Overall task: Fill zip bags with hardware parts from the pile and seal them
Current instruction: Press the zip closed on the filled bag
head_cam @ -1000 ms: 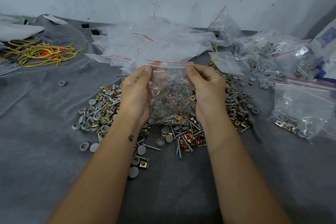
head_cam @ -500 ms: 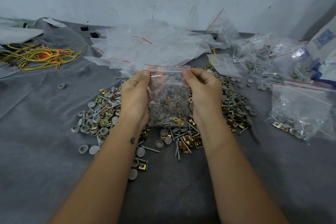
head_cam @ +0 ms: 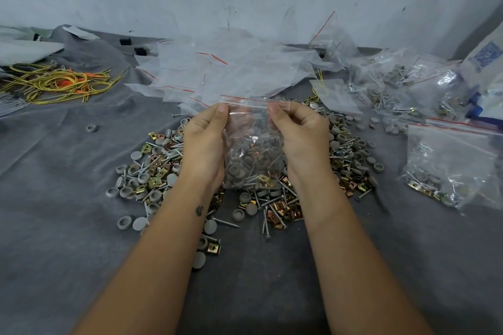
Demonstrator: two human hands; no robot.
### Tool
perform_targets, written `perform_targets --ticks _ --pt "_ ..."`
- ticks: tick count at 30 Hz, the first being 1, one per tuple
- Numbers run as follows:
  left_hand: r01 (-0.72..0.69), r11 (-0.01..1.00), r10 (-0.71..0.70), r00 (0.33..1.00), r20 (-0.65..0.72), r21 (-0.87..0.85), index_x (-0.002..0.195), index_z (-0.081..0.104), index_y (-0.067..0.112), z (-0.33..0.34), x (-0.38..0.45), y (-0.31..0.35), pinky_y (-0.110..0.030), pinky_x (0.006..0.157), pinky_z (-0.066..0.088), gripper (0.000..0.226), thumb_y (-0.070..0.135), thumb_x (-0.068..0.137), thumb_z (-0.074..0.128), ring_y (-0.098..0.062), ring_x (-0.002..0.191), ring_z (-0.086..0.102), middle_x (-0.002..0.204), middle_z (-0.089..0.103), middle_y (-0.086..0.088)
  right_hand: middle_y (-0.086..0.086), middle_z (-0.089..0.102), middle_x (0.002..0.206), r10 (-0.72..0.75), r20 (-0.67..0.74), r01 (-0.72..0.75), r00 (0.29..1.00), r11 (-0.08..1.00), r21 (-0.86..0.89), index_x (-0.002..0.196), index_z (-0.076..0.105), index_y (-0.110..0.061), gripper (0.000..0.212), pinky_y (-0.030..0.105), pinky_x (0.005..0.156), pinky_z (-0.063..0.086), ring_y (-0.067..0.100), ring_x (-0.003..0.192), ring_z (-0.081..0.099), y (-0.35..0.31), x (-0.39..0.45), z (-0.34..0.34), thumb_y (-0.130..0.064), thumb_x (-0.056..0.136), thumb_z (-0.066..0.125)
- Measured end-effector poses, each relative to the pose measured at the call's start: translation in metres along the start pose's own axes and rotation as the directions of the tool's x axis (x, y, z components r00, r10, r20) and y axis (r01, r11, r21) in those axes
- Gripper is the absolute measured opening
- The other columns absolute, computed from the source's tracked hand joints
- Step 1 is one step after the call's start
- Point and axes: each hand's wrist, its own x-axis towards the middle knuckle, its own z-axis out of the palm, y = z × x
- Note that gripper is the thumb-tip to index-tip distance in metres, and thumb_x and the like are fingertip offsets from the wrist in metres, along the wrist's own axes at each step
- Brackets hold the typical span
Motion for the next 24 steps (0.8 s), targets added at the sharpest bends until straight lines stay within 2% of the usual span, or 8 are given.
perform_targets --ticks 2,5,9,13,15,18,20,24 --pt "0.003 1.000 -0.003 1.000 -0.011 0.011 0.079 0.075 0.012 0.0004 -0.0001 -0.0002 -0.020 0.061 0.056 0.040 0.008 0.103 0.043 -0.013 0.071 0.073 0.078 0.076 -0.006 -0.010 0.066 0.063 -0.007 -0.004 0.007 1.000 1.000 -0.004 0.075 0.072 -0.021 0.015 0.015 0.062 0.049 0.002 0.062 0.059 0.0005 -0.0003 0.0005 -0.009 0.084 0.073" --pt "-0.002 1.000 0.002 1.000 0.003 0.018 0.074 0.076 0.015 -0.0018 0.0007 -0.0011 -0.020 0.060 0.055 0.044 0.009 0.103 0.043 -0.012 0.069 0.073 0.074 0.075 -0.004 -0.006 0.066 0.064 -0.012 0.031 0.011 0.999 1.000 0.025 0.075 0.073 -0.017 0.011 0.021 0.065 0.052 0.007 0.063 0.058 0.0002 -0.0007 -0.0003 -0.009 0.083 0.074" --pt "-0.014 1.000 0.014 0.998 0.064 0.003 0.080 0.076 0.014 -0.0017 0.0010 -0.0015 -0.023 0.064 0.057 0.040 0.009 0.102 0.044 -0.015 0.073 0.074 0.079 0.076 -0.006 0.003 0.071 0.075 0.043 0.108 -0.052 0.993 0.995 0.081 0.080 0.074 -0.014 0.008 0.039 0.073 0.058 0.018 0.071 0.066 -0.0013 -0.0021 0.0000 -0.006 0.079 0.076" --pt "-0.019 0.999 0.023 0.991 0.133 -0.033 0.079 0.078 0.015 -0.0019 0.0004 -0.0008 -0.025 0.064 0.057 0.035 0.009 0.099 0.049 -0.016 0.074 0.073 0.081 0.076 -0.004 0.018 0.072 0.090 0.076 0.077 -0.082 0.994 0.993 0.083 0.086 0.074 -0.007 0.009 0.052 0.087 0.056 0.036 0.088 0.068 -0.0012 -0.0020 0.0003 -0.004 0.078 0.076" --pt "-0.023 0.999 0.028 0.988 0.150 -0.036 0.077 0.077 0.014 -0.0018 -0.0002 0.0005 -0.026 0.064 0.057 0.024 0.011 0.091 0.058 -0.015 0.073 0.072 0.079 0.075 -0.004 0.015 0.073 0.088 0.066 0.073 -0.071 0.995 0.995 0.068 0.087 0.074 -0.007 0.009 0.048 0.087 0.056 0.032 0.086 0.069 -0.0011 -0.0021 0.0002 -0.004 0.079 0.076" --pt "-0.036 0.999 0.034 0.991 0.132 0.015 0.072 0.076 0.015 -0.0015 -0.0001 0.0004 -0.023 0.065 0.055 0.014 0.013 0.081 0.065 -0.011 0.069 0.069 0.073 0.073 -0.001 0.010 0.074 0.083 0.049 0.082 -0.055 0.995 0.996 0.069 0.085 0.074 -0.009 0.008 0.039 0.078 0.058 0.023 0.079 0.070 -0.0004 -0.0025 0.0004 -0.004 0.079 0.076" --pt "-0.027 0.999 0.023 0.993 0.114 0.034 0.076 0.074 0.010 -0.0015 -0.0003 -0.0002 -0.023 0.063 0.055 0.006 0.013 0.076 0.068 -0.011 0.066 0.068 0.071 0.073 -0.001 0.010 0.073 0.082 0.042 0.083 -0.047 0.996 0.997 0.066 0.085 0.074 -0.008 0.008 0.037 0.077 0.058 0.023 0.078 0.069 -0.0002 -0.0030 0.0003 -0.004 0.079 0.076" --pt "-0.022 0.994 0.017 0.999 0.050 0.110 0.084 0.068 0.004 -0.0029 -0.0009 -0.0021 -0.022 0.056 0.054 0.012 0.008 0.075 0.074 -0.011 0.059 0.068 0.068 0.073 -0.003 -0.001 0.073 0.075 -0.027 0.087 0.031 0.996 0.998 -0.053 0.080 0.073 -0.015 0.011 0.028 0.069 0.056 0.012 0.073 0.069 -0.0008 -0.0026 -0.0017 -0.004 0.079 0.076"
